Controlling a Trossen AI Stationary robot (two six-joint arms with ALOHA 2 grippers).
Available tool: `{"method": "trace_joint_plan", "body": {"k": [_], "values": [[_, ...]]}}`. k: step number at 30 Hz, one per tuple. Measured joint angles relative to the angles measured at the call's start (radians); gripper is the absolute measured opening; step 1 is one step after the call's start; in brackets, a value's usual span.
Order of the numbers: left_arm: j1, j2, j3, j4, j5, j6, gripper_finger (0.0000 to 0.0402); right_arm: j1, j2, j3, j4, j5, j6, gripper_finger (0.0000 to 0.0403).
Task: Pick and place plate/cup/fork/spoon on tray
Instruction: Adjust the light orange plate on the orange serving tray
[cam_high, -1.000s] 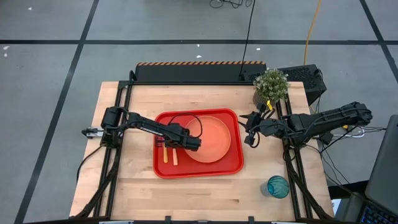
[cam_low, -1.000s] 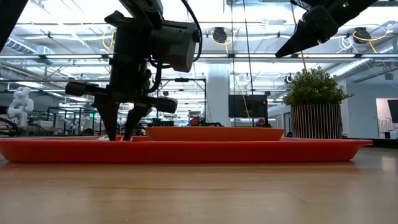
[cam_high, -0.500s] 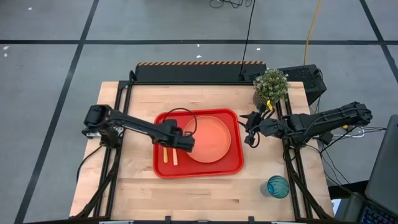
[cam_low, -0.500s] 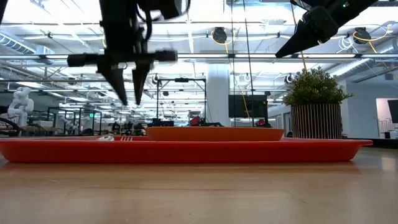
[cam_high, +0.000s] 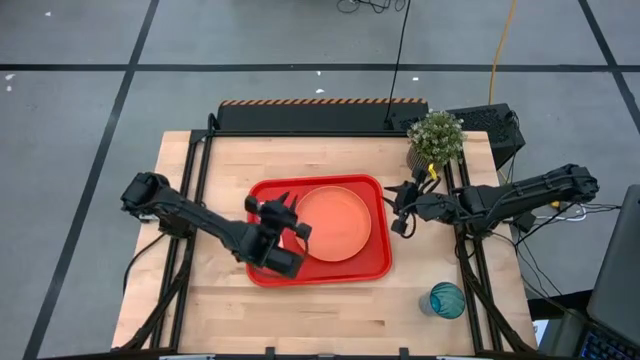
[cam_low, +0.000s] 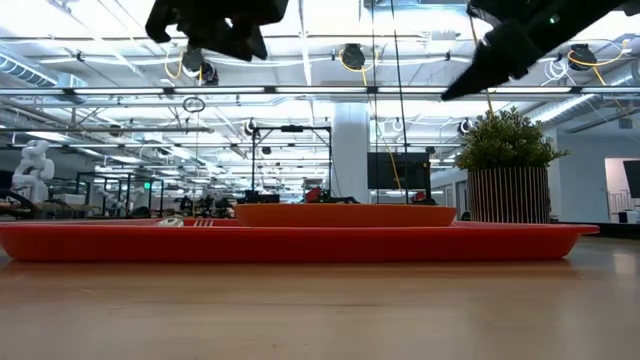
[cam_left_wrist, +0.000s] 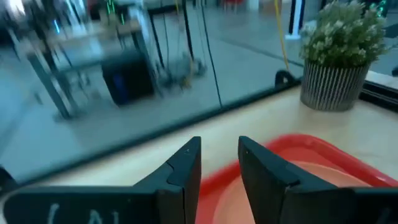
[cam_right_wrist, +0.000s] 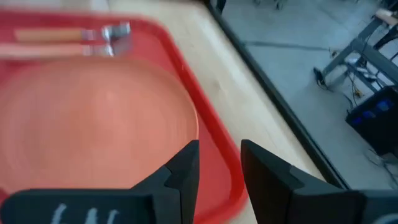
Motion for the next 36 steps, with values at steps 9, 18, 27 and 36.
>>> {"method": "trace_joint_plan", "body": {"k": [9,18,27,36], "values": [[0.006,-0.017,-0.038,-0.082,-0.116,0.084,0.0111,0.000,0.039,0.085,0.078,0.000,-0.011,0.0110],[0.072,-0.110,-0.037,-0.272,-0.199,0.079,0.0111,-0.065,0.316,0.470,-0.439,-0.004,0.215,0.0110],[0.079,-0.186,-0.037,-0.426,-0.206,0.088,0.0100,-0.132,0.498,0.694,-0.577,-0.105,0.288,0.0110],[0.060,-0.195,-0.037,-0.156,-0.119,0.221,0.0060,-0.137,0.494,0.704,-0.581,-0.107,0.239,0.0110]]}}
